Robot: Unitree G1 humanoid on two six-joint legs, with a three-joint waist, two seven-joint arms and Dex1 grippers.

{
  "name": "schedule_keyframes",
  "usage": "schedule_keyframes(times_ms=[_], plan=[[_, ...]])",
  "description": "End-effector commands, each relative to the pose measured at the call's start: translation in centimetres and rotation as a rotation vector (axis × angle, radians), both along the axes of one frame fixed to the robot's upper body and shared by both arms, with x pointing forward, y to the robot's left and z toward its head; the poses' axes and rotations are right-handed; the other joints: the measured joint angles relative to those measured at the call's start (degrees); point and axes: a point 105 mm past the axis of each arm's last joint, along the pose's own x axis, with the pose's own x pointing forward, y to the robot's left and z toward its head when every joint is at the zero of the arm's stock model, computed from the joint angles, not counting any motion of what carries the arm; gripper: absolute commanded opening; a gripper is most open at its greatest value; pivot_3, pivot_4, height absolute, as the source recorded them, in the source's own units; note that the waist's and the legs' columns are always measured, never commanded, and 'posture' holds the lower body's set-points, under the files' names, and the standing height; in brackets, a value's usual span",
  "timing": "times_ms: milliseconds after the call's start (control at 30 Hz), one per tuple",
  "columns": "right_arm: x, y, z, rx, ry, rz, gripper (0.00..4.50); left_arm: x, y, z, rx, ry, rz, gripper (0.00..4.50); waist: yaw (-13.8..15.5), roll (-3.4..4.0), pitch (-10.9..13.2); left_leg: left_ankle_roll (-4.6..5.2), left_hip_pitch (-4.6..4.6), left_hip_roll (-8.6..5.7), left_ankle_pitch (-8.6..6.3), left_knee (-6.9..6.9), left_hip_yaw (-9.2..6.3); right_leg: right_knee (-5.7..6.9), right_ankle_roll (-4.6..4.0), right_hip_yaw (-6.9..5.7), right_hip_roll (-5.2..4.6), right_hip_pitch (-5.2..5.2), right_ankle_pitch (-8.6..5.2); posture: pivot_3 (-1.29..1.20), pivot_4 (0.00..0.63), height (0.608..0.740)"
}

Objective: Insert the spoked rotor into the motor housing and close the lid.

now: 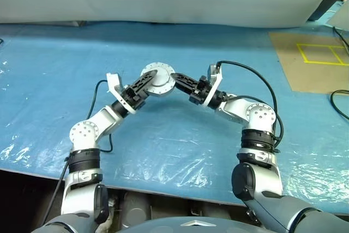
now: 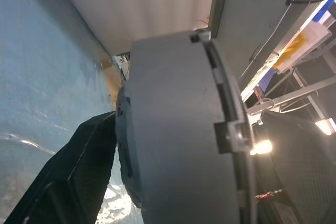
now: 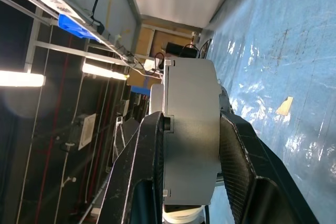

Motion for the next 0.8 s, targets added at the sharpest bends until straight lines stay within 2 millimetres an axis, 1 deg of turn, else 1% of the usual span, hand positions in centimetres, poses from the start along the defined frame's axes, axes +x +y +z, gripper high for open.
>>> schedule_keyframes(times_ms=[33, 67, 167, 200, 267, 300, 367, 433, 533, 567, 633, 700, 733, 800], plan=[[-0.5, -0.1, 2.4, 0.054, -0.097, 0.004, 1.13, 0.2, -0.2, 0.4, 0.033, -0.044, 0.011, 4.49, 0.0, 0.0, 0.0, 0.0, 0.0, 0.0, 0.0, 0.0, -0.01, 0.02, 0.0, 0.0, 0.0, 0.0, 0.0, 0.0, 0.15, 0.74], [-0.4, -0.2, 2.3, 0.052, -0.094, 0.0, 1.13, 0.3, -0.1, 0.3, 0.04, -0.047, 0.021, 4.49, 0.0, 0.0, 0.0, 0.0, 0.01, 0.01, 0.0, 0.0, -0.02, 0.04, 0.0, -0.01, 0.01, 0.0, 0.0, 0.0, 0.15, 0.74], [-0.3, -0.2, 2.2, 0.051, -0.089, -0.005, 1.13, 1.0, 0.2, -0.4, 0.088, -0.048, 0.089, 3.9, 0.0, 0.0, 0.0, 0.0, 0.01, 0.0, 0.0, 0.02, -0.04, 0.07, 0.0, -0.02, 0.0, 0.0, 0.0, 0.0, 0.15, 0.74], [-0.3, -0.2, 2.2, 0.051, -0.089, -0.006, 1.13, 1.0, 0.2, -0.4, 0.09, -0.055, 0.09, 3.65, 0.0, 0.0, 0.0, 0.0, 0.0, 0.0, 0.0, 0.03, -0.05, 0.07, 0.0, -0.03, 0.0, 0.0, 0.0, 0.0, 0.15, 0.74], [-0.3, -0.2, 2.2, 0.053, -0.087, -0.008, 1.13, 0.9, 0.1, 0.1, 0.05, -0.063, 0.076, 2.96, 0.0, 0.0, 0.0, 0.0, -0.02, -0.01, 0.0, 0.06, -0.06, 0.08, 0.0, -0.03, -0.01, 0.0, 0.0, 0.0, 0.15, 0.74], [-0.3, -0.2, 2.2, 0.055, -0.087, -0.009, 1.13, 0.8, 0.1, 0.4, 0.032, -0.066, 0.07, 2.71, 0.0, 0.0, 0.0, 0.0, -0.03, -0.02, 0.0, 0.07, -0.06, 0.09, 0.0, -0.03, -0.02, 0.0, 0.0, 0.0, 0.15, 0.74], [-0.3, -0.2, 2.1, 0.058, -0.079, -0.01, 1.13, 0.7, 0.0, 1.2, -0.013, -0.08, 0.063, 2.7, 0.0, 0.0, 0.0, 0.0, -0.03, -0.01, 0.0, 0.08, -0.08, 0.1, 0.0, -0.04, -0.01, 0.0, 0.0, 0.0, 0.15, 0.74], [-0.3, -0.1, 1.9, 0.059, -0.07, -0.006, 1.13, 0.8, -0.3, 1.4, -0.01, -0.09, 0.064, 2.66, 0.0, 0.0, 0.0, 0.0, -0.03, -0.01, 0.0, 0.08, -0.08, 0.12, -0.01, -0.04, -0.01, 0.0, 0.0, 0.0, 0.15, 0.74], [-0.4, 0.0, 1.8, 0.064, -0.066, 0.002, 1.13, -0.1, -0.5, 2.3, -0.06, -0.143, 0.028, 2.65, 0.0, -0.01, 0.0, 0.0, -0.02, -0.01, 0.0, 0.1, -0.08, 0.15, -0.01, -0.04, -0.02, 0.0, 0.0, 0.0, 0.15, 0.74], [-0.4, 0.0, 1.7, 0.061, -0.063, 0.003, 1.13, -0.3, -0.7, 2.4, -0.064, -0.14, 0.017, 2.64, 0.0, -0.01, 0.0, 0.01, -0.02, -0.01, 0.0, 0.1, -0.08, 0.15, -0.01, -0.04, -0.01, 0.0, 0.0, 0.0, 0.15, 0.74], [-0.4, 0.0, 1.6, 0.054, -0.056, 0.004, 1.13, 0.0, -1.2, 1.8, -0.01, -0.107, 0.018, 2.64, 0.0, -0.01, 0.0, 0.01, -0.02, 0.0, 0.0, 0.1, -0.08, 0.15, -0.02, -0.04, -0.01, 0.0, -0.01, 0.0, 0.15, 0.74], [-0.5, 0.2, 1.5, 0.048, -0.05, 0.009, 1.13, -0.2, -1.4, 2.2, -0.031, -0.124, 0.006, 2.64, 0.0, -0.01, 0.0, 0.01, -0.03, 0.0, 0.0, 0.1, -0.09, 0.15, -0.02, -0.04, -0.02, 0.0, -0.01, 0.0, 0.15, 0.74], [-0.5, 0.3, 1.3, 0.04, -0.042, 0.006, 1.13, -0.5, -1.2, 2.6, -0.066, -0.141, 0.001, 2.64, 0.0, -0.01, 0.0, 0.01, -0.03, -0.01, 0.0, 0.11, -0.09, 0.15, -0.02, -0.04, -0.02, 0.0, -0.01, 0.0, 0.15, 0.74], [-0.4, 0.3, 1.1, 0.033, -0.03, -0.001, 1.13, -0.6, -1.0, 2.7, -0.075, -0.144, 0.008, 2.64, 0.0, -0.01, 0.0, 0.01, -0.03, -0.01, 0.0, 0.11, -0.09, 0.15, -0.01, -0.04, -0.03, 0.0, -0.01, 0.0, 0.15, 0.74]])
